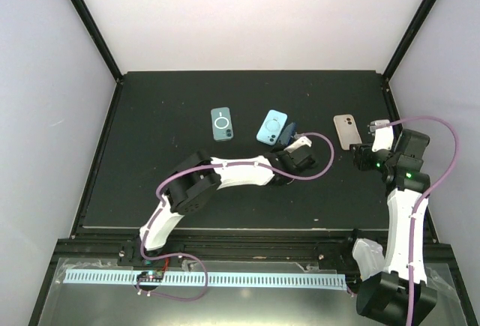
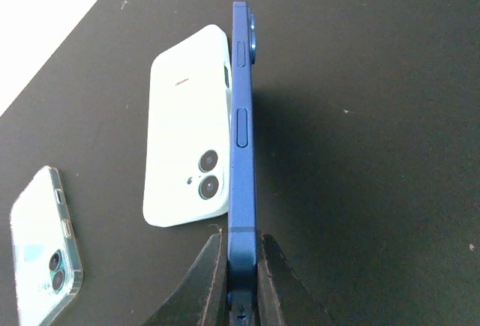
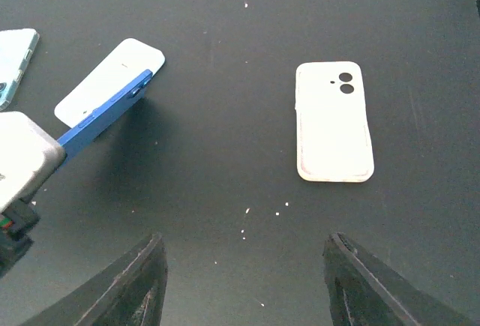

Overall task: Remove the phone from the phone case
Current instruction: Place the phone case at the center of the board.

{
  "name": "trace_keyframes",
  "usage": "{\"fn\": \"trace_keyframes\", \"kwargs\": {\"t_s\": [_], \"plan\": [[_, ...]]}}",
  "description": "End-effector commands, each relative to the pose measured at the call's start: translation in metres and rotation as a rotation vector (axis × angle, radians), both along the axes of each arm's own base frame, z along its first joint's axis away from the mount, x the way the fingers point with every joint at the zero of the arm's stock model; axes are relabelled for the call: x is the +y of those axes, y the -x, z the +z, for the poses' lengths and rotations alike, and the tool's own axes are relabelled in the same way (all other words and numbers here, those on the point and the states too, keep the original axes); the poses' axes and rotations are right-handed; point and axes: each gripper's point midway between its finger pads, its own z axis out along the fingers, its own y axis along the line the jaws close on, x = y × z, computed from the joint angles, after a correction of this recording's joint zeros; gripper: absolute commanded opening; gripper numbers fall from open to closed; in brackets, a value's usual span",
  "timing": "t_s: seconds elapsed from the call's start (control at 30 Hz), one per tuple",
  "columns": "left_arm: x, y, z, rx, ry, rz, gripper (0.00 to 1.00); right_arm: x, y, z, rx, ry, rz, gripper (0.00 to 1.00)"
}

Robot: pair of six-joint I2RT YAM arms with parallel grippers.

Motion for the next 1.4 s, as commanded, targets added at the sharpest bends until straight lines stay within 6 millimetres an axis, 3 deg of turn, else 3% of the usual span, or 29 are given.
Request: {"fn": "trace_keyframes", "kwargs": {"t_s": [0.0,0.3,0.5,0.7,0.87,1.03,1.13,1.23,1.37], "plan": [[-0.004,-0.015,0.013,-0.104,-0.075,0.065,0.01,-0.005,-0.004,0.005,-0.019,0.005,-0.025,0.57],[-0.012,-0.023,-0.028,-0.095,-0.208,0.089,0.05,-0.007,-0.004,0.007,-0.022,0.014,-0.038,0.57],[-0.030,-0.020,-0.044,-0.017,-0.168,0.052,0.13,-0.007,-0.004,0.007,-0.026,0.012,-0.035,0.57],[-0.037,-0.015,-0.049,0.042,-0.098,0.039,0.23,-0.006,-0.005,0.004,-0.015,0.006,-0.031,0.57],[-0.040,-0.009,-0.033,0.105,-0.022,0.028,0.50,-0.006,-0.006,0.003,-0.012,0.005,-0.029,0.57],[-0.046,0.010,0.005,0.174,0.107,-0.053,0.71,-0.008,-0.007,0.001,-0.001,0.008,-0.032,0.57],[-0.037,0.018,0.031,0.169,0.175,-0.080,0.84,-0.014,-0.009,-0.002,0.000,0.029,-0.058,0.57],[-0.030,0.014,0.056,0.155,0.245,-0.113,0.92,-0.018,-0.014,-0.007,-0.002,0.042,-0.073,0.57],[-0.006,-0.006,0.063,0.161,0.231,-0.080,0.99,-0.032,-0.017,-0.026,0.063,0.068,-0.128,0.56]]}}
